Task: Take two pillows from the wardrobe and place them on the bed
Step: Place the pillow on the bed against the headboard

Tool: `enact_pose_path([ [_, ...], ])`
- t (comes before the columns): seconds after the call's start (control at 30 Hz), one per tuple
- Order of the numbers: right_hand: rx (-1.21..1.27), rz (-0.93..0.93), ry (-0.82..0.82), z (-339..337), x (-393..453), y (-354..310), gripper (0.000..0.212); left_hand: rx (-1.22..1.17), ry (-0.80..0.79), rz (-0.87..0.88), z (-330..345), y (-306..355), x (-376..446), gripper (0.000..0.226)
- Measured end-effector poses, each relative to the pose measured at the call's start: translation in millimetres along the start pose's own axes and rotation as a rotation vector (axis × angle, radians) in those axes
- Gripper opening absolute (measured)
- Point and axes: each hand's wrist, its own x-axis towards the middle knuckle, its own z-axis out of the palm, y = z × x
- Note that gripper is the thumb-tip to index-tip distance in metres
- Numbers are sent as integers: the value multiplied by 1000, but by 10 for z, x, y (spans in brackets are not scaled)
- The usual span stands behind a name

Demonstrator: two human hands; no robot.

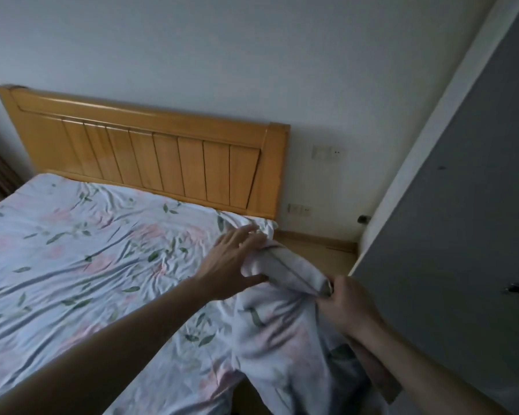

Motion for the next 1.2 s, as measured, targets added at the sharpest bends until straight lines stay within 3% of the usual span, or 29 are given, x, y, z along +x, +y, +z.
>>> enact_pose_path([
  [0.1, 179, 73, 51, 33, 206, -75, 41, -14, 93, -181, -26, -406, -166, 83],
  [0.17, 254, 99, 104, 46, 365, -182, 50, -55, 66, -350, 11, -687, -322, 79],
  [0.23, 321, 115, 169, 72, 555, -330, 46, -100, -105, -540, 65, -923, -454, 70],
  [0.33, 501, 137, 243, 78, 802, -616, 38, -363, -524, -833, 183, -1087, -552, 62],
  [0.47, 721, 172, 285, 140, 1067, -989, 19, -753, -847, -1102, 244, -1098, -641, 91],
  [0.6, 868, 229, 312, 325, 1350, -1198, 36, -1181, -951, -1209, 263, -1051, -508, 125],
  [0.7, 1005, 250, 248, 431, 1543, -1337, 45, -1503, -695, -1312, 380, -1035, -276, 129],
  [0.8, 1081, 255, 132, 469, 1714, -1429, 32, -1764, -214, -1418, 463, -1013, 107, 95],
  [0.87, 1081, 242, 61, 437, 1860, -1403, 15, -1701, 69, -1453, 486, -1128, 287, 80],
  [0.97, 944, 176, 44, 338, 2069, -1260, 15, -1472, 328, -1518, 524, -1416, 443, 94],
  [1.03, 909, 205, -18, 345, 2266, -1089, 31, -1313, 507, -1503, 449, -1558, 610, 81],
  [1.13, 922, 317, -148, 442, 2568, -886, 61, -1181, 648, -1431, 124, -1510, 947, 50],
  [1.2, 775, 322, -216, 457, 2675, -833, 66, -1141, 717, -1410, 55, -1594, 1061, 39],
])
